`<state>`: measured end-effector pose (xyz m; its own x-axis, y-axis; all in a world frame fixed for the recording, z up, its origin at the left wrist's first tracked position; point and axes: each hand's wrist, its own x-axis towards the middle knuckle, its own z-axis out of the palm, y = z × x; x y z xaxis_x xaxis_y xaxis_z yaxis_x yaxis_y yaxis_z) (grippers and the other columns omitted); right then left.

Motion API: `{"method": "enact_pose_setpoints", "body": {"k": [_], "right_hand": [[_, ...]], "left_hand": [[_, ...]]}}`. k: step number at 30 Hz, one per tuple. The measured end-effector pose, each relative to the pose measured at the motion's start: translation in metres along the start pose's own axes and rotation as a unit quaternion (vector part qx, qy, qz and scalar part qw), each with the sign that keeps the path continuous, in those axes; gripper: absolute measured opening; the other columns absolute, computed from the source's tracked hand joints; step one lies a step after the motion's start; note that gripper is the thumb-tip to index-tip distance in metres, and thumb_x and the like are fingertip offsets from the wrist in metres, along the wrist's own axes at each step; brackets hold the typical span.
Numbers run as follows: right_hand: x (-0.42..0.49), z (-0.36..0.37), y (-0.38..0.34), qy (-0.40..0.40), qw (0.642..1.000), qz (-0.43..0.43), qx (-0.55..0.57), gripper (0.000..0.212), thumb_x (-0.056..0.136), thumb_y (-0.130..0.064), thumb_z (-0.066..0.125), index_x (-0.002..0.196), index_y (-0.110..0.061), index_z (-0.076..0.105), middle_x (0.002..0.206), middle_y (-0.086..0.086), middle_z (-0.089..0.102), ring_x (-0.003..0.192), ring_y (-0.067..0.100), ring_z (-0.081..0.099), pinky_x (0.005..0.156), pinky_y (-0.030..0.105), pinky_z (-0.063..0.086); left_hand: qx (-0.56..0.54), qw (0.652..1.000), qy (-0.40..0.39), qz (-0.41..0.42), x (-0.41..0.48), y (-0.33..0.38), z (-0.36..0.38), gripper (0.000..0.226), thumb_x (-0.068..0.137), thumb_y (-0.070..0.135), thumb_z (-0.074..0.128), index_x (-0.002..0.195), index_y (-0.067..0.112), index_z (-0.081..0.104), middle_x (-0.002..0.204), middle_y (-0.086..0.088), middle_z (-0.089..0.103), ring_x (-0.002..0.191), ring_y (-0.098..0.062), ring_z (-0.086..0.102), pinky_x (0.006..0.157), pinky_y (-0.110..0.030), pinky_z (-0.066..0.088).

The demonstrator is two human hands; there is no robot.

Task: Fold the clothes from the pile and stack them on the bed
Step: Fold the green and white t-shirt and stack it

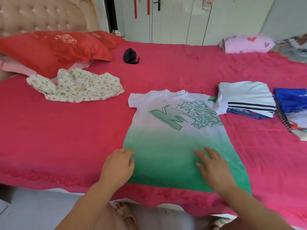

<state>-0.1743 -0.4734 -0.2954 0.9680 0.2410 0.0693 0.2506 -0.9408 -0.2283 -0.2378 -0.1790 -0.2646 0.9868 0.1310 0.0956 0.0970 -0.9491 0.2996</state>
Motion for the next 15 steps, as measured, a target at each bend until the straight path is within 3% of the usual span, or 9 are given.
{"method": "enact_pose_setpoints", "body": {"k": [2,4,7,10,12,14,15], "right_hand": [[0.004,-0.004,0.01,-0.016,1.0,0.023,-0.011,0.051,0.085,-0.029,0.063,0.134,-0.026,0.049,0.14,0.017,0.044,0.129,0.04,0.04,0.102,0.051,0.038],[0.009,-0.007,0.023,-0.035,0.998,0.037,-0.027,0.051,0.093,-0.043,0.043,0.142,-0.032,0.033,0.15,0.011,0.03,0.139,0.034,0.026,0.111,0.045,0.027],[0.024,-0.012,0.042,-0.02,0.999,0.047,-0.015,0.073,0.078,-0.06,0.01,0.143,-0.033,0.032,0.149,0.013,0.031,0.139,0.033,0.026,0.113,0.045,0.025],[0.043,-0.016,0.059,-0.04,0.998,0.053,-0.011,0.081,0.073,-0.064,-0.002,0.145,-0.037,0.021,0.156,0.006,0.016,0.144,0.027,0.013,0.115,0.039,0.018],[0.051,-0.018,0.066,-0.063,0.997,0.054,-0.008,0.096,0.062,-0.079,-0.015,0.145,-0.041,0.015,0.157,0.001,0.008,0.145,0.023,0.007,0.115,0.039,0.015],[0.056,-0.015,0.076,-0.094,0.993,0.05,-0.045,0.104,0.059,-0.08,-0.025,0.143,-0.042,0.022,0.155,-0.003,0.017,0.143,0.022,0.018,0.112,0.042,0.023],[0.058,-0.016,0.08,-0.079,0.994,0.029,-0.064,0.093,0.07,-0.077,-0.016,0.137,-0.042,0.037,0.148,-0.005,0.034,0.136,0.022,0.037,0.104,0.045,0.036]], "left_hand": [[-0.003,0.998,-0.025,0.061,0.021,0.029,0.005,0.038,0.092,0.03,0.037,0.123,0.019,0.057,0.125,0.002,0.057,0.117,-0.019,0.048,0.096,-0.03,0.038],[-0.005,0.993,-0.053,0.103,0.043,0.06,0.011,0.036,0.096,0.028,0.04,0.13,0.022,0.05,0.132,0.005,0.05,0.123,-0.015,0.043,0.101,-0.027,0.035],[-0.011,0.987,-0.083,0.141,0.077,0.102,0.02,0.04,0.097,0.028,0.04,0.136,0.022,0.043,0.138,0.004,0.043,0.127,-0.015,0.039,0.104,-0.029,0.032],[-0.011,0.981,-0.104,0.166,0.11,0.137,0.03,0.046,0.098,0.029,0.039,0.142,0.02,0.033,0.145,0.0,0.036,0.132,-0.019,0.034,0.107,-0.031,0.031],[-0.005,0.979,-0.104,0.177,0.129,0.155,0.039,0.051,0.099,0.032,0.036,0.147,0.02,0.022,0.153,-0.002,0.023,0.139,-0.019,0.023,0.112,-0.032,0.023],[0.018,0.975,-0.12,0.185,0.145,0.162,0.052,0.056,0.099,0.036,0.032,0.149,0.022,0.011,0.157,-0.002,0.008,0.144,-0.02,0.009,0.116,-0.034,0.012],[0.045,0.971,-0.144,0.186,0.151,0.161,0.061,0.057,0.099,0.038,0.031,0.15,0.023,0.008,0.158,-0.003,0.003,0.145,-0.022,0.003,0.117,-0.036,0.008]]}}
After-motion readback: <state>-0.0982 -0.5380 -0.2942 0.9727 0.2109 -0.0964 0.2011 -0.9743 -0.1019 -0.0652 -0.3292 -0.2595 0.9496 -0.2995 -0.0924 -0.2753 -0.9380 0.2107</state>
